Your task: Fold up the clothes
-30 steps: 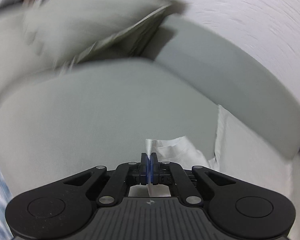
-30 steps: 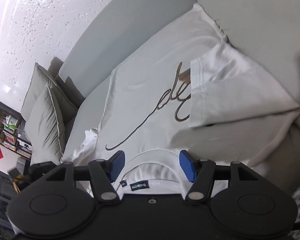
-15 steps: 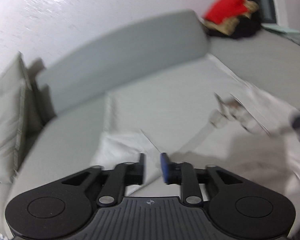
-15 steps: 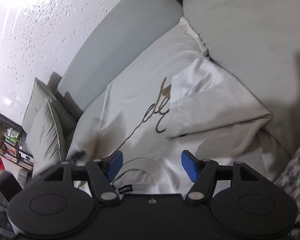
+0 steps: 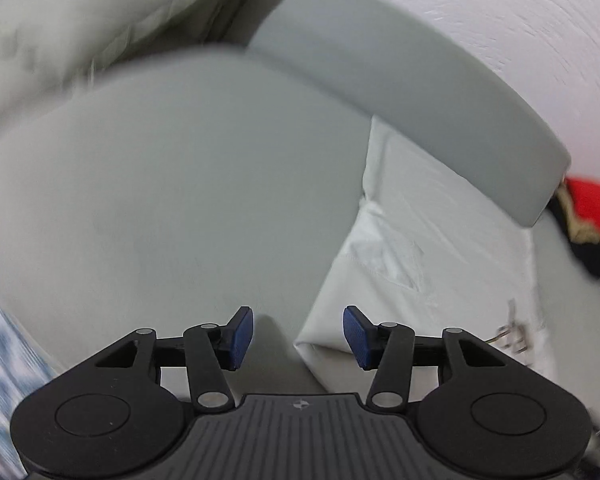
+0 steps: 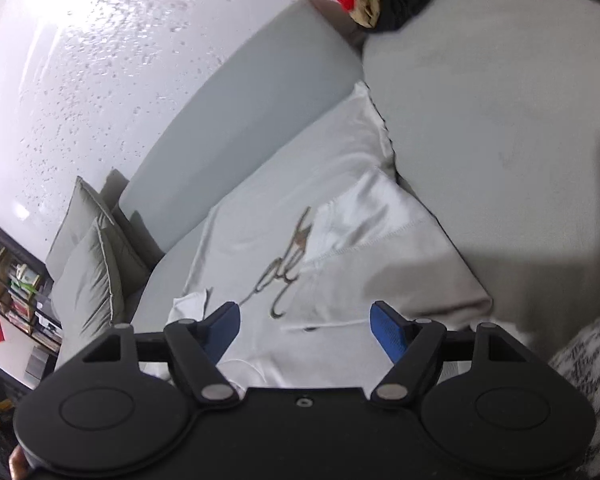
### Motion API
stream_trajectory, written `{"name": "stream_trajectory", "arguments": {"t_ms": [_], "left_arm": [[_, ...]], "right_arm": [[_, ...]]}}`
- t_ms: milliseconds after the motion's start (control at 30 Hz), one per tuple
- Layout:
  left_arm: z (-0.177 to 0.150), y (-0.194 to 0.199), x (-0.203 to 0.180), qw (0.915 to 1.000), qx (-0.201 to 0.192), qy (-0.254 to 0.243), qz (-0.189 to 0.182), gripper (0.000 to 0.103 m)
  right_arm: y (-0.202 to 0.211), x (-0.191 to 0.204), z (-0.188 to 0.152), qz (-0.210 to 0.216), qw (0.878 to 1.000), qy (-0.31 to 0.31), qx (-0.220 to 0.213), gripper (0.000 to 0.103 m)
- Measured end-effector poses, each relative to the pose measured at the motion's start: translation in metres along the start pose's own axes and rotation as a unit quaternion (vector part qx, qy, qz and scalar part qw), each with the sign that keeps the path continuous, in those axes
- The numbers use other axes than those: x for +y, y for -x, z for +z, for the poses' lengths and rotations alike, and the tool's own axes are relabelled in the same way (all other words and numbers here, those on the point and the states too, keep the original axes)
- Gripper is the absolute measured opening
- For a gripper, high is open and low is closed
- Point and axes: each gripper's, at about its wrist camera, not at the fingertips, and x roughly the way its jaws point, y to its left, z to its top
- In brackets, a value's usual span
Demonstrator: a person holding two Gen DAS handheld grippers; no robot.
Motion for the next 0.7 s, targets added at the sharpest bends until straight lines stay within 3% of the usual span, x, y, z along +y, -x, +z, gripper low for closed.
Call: {"name": "stream_trajectory", "arguments": {"t_ms": [167, 233, 300, 467, 600, 700], "left_arm": [[0.003, -0.02, 0.004, 0.9992, 0.021, 0.021, -0.026, 0.042], [0.002, -0.029, 0.002, 0.9982, 0.038, 0.029, -0.035, 0.016], [0.001, -0.034, -0.003, 0.9985, 0.041, 0.021, -0.028, 0.002], [-0.012, -0.024, -0.014, 0.9995, -0.004, -0.016, 0.025, 0.002], [-0.016, -0.01, -0.025, 0.9954, -0.023, -0.057, 0.074, 0.014], [-0.019, 0.008, -0.036, 0.9875, -0.077, -0.103, 0.091, 0.022]], "right_arm": [[-0.001, -0.004, 0.001, 0.0, 1.0, -0.009, 0.003, 0.072], [-0.002, -0.006, 0.001, 0.001, 1.0, -0.015, 0.005, 0.072], [-0.002, -0.007, 0.001, 0.0, 1.0, -0.016, 0.006, 0.072], [-0.001, -0.008, 0.001, -0.004, 1.0, -0.016, 0.006, 0.072], [0.0, -0.004, 0.002, -0.009, 1.0, -0.004, 0.01, 0.072], [0.009, 0.006, 0.004, -0.01, 1.0, 0.018, -0.014, 0.073]]}}
